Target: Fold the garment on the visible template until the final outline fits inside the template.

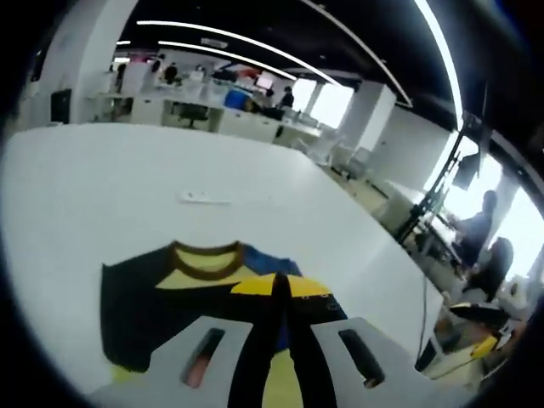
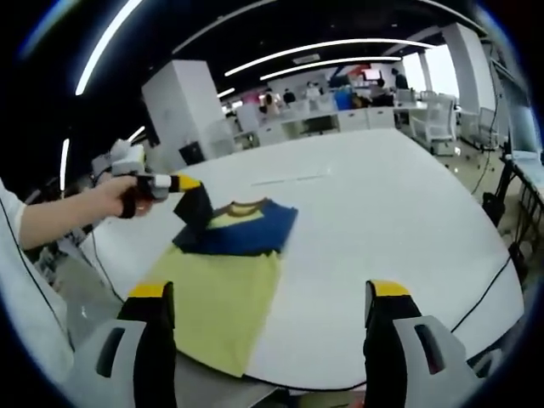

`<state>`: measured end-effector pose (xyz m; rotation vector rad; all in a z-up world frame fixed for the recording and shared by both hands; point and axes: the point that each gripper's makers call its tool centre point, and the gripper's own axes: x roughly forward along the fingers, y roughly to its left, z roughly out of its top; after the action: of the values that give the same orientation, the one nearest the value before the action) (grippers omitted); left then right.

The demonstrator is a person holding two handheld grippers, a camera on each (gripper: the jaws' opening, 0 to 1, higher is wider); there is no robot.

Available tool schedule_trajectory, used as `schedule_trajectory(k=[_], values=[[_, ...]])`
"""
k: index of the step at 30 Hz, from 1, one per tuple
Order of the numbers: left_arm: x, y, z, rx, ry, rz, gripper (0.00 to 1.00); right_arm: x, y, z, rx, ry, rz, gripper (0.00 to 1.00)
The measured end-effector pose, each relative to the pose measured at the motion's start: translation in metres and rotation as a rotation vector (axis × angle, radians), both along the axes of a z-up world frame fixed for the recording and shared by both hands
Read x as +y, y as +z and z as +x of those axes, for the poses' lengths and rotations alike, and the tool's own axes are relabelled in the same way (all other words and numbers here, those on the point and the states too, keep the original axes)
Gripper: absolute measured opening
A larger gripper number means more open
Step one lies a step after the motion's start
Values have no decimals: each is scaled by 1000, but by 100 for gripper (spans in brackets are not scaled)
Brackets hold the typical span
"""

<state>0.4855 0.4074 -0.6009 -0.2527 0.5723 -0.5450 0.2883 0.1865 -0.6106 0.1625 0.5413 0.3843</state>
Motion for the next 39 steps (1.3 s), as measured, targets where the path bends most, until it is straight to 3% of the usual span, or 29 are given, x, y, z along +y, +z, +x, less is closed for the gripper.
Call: schedule_trajectory(k=[10,22,39], values=[[-10,-6,6,26,6,-26,0,-6,-3,0,5,-8,1,92],[-20,-25,9,77,38,-41,0,-14,-5,7,13,-8,7,92],[-39,-37,18,92,100,-57,0,-23,-13,10,36,3,11,92]])
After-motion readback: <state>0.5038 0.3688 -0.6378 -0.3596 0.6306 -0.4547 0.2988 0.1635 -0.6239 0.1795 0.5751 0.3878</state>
